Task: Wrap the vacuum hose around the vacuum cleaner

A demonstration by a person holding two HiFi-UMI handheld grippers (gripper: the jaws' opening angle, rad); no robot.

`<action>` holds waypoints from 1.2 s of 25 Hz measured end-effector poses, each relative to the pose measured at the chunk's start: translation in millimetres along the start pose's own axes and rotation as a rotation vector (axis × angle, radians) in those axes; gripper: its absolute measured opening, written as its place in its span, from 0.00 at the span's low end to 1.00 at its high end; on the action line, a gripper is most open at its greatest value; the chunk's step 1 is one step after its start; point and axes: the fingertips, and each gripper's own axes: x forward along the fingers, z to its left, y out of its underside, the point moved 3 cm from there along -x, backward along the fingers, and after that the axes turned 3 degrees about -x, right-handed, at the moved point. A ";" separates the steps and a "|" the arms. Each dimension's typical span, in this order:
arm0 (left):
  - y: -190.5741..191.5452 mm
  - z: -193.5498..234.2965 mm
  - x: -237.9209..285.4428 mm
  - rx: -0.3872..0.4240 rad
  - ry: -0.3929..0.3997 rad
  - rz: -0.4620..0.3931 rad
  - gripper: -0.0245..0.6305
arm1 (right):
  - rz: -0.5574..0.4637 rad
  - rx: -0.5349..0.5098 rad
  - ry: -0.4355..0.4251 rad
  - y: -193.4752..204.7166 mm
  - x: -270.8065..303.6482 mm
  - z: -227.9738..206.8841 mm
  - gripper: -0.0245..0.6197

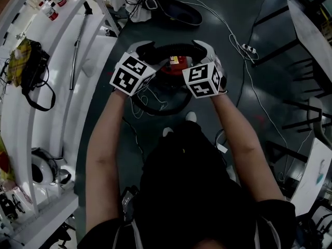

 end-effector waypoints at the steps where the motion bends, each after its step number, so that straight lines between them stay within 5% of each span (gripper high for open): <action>1: -1.6 0.0 2.0 0.000 0.005 -0.006 0.46 | -0.005 0.004 0.002 0.4 1.1 -2.5 0.15; 13: -5.7 20.4 10.3 -0.045 0.018 -0.064 0.53 | -0.085 0.058 -0.022 -3.7 25.8 -9.7 0.15; 20: -9.5 32.6 14.9 -0.150 0.079 -0.151 0.62 | -0.098 0.084 -0.019 -1.0 36.4 -24.4 0.15; 30: -12.8 47.3 14.8 -0.224 0.082 -0.251 0.72 | -0.083 0.240 -0.033 10.8 41.7 -41.7 0.15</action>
